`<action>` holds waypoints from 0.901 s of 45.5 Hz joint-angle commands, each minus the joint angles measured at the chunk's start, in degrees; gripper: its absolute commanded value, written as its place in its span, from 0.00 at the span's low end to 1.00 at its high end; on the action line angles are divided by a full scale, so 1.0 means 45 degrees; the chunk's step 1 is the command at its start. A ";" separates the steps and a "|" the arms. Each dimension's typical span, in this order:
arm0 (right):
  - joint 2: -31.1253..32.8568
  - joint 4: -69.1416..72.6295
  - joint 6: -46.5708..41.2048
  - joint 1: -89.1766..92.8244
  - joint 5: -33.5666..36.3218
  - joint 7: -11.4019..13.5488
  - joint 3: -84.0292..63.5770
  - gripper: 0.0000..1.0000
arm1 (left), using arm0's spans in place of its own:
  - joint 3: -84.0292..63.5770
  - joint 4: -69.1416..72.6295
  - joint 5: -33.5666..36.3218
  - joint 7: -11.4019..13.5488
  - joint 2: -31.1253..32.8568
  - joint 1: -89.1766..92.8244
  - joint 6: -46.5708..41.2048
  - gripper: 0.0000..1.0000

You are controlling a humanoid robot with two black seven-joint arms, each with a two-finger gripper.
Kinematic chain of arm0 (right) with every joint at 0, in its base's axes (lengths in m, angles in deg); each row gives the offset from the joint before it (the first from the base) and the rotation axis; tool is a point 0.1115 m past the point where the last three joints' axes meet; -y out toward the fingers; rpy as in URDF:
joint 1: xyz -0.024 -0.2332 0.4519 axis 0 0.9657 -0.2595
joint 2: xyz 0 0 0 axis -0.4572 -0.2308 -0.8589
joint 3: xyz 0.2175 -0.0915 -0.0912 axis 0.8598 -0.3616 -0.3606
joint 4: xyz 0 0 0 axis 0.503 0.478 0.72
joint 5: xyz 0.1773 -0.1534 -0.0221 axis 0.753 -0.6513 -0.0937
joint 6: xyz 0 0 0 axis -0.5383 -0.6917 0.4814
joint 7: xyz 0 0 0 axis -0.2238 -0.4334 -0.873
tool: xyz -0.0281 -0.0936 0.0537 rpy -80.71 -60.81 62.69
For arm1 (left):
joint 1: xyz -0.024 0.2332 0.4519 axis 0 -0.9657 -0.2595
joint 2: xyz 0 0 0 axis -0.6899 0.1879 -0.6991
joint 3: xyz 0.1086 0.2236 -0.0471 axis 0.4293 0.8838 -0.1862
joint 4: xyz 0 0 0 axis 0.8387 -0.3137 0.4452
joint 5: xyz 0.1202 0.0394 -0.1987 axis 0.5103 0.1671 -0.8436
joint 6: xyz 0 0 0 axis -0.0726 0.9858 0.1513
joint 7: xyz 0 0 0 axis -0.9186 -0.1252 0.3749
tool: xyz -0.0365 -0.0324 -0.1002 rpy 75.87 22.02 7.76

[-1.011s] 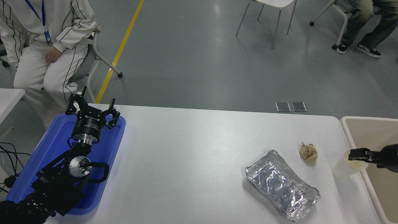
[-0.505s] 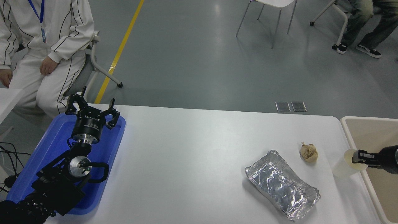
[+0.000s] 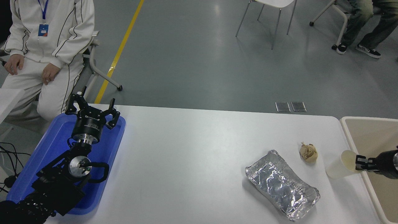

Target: Pick up paper cup place in dustbin

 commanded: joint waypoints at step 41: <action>0.1284 0.6037 -0.0334 -0.7919 -0.1474 -0.0055 -0.4336 0.00 | 0.0000 -0.0014 0.0000 -0.0001 -0.0015 0.0000 0.0000 1.00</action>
